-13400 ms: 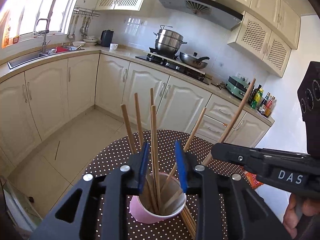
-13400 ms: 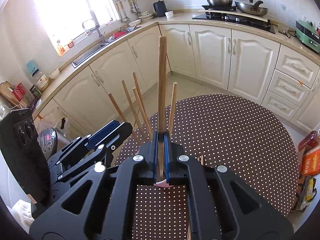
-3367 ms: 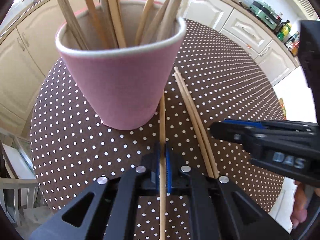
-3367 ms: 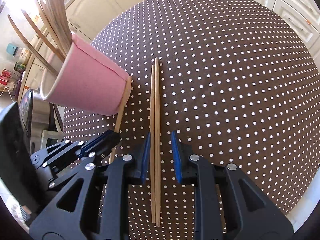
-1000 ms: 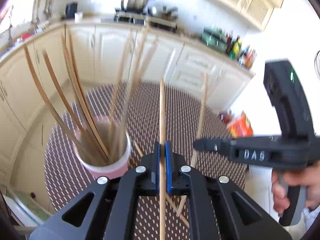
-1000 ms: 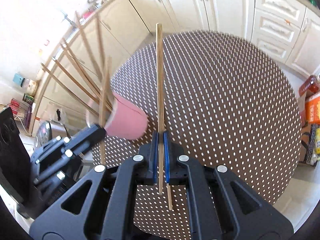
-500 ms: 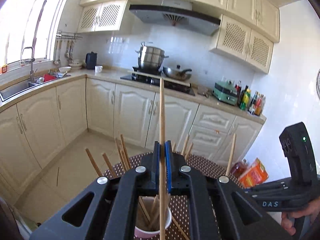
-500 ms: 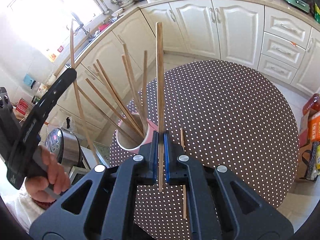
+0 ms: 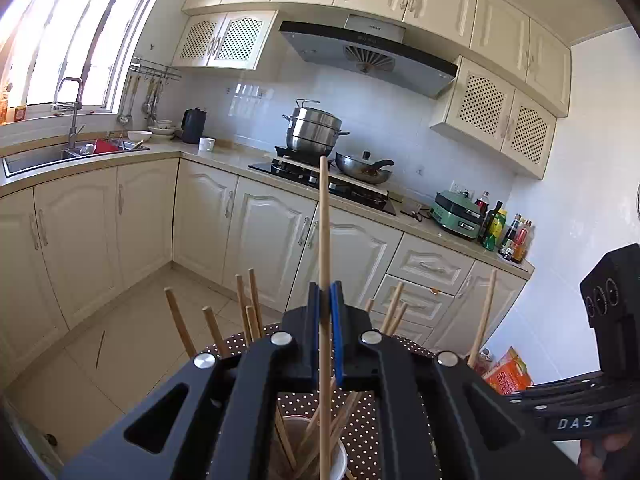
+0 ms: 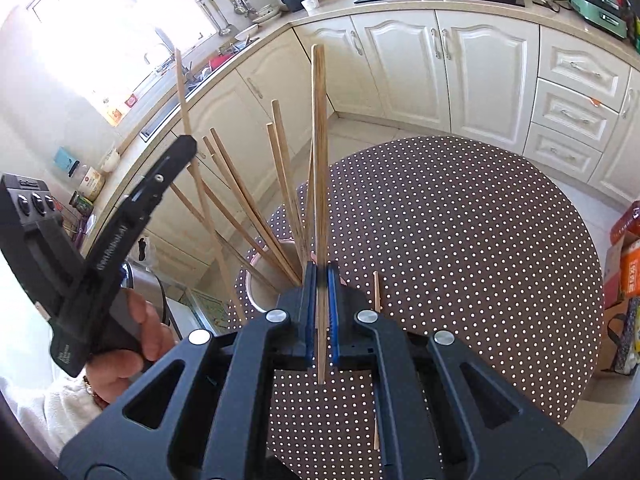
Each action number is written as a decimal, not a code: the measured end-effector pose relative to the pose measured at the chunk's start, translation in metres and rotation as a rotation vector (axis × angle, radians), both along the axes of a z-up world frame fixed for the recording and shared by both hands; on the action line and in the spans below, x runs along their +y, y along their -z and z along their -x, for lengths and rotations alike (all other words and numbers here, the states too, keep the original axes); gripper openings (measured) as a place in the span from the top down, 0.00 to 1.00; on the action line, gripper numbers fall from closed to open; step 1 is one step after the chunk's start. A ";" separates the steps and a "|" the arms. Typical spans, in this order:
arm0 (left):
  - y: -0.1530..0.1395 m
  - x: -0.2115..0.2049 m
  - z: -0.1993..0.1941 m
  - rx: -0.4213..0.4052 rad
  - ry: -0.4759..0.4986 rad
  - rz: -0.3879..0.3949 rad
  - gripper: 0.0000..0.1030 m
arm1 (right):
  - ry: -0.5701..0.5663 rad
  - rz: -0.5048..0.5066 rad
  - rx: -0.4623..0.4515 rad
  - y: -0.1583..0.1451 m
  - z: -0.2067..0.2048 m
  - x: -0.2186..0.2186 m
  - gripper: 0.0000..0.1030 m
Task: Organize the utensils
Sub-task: 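Lift both held chopsticks upright and lower them into the pink cup, then open both tools and release the chopsticks into the pink cup, then lower the right tool onto the last loose chopstick and close it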
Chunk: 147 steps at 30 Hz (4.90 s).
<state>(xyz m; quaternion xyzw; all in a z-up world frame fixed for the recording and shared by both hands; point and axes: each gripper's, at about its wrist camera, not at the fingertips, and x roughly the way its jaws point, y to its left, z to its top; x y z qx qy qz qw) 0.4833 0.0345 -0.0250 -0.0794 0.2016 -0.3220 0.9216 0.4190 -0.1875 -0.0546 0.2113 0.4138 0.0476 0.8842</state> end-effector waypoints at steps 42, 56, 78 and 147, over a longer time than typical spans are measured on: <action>0.051 -0.008 0.017 0.004 -0.075 -0.087 0.94 | -0.013 0.006 -0.123 -0.007 0.003 0.000 0.95; 0.040 0.016 0.028 0.101 -0.056 -0.129 0.69 | -0.067 0.073 -0.234 -0.055 -0.006 0.025 0.94; 0.035 0.023 0.024 0.158 -0.072 -0.132 0.61 | -0.118 0.216 -0.197 -0.017 -0.027 0.056 0.94; 0.061 0.025 0.032 0.319 -0.164 -0.215 0.53 | 0.018 0.077 0.245 0.084 -0.007 0.005 0.62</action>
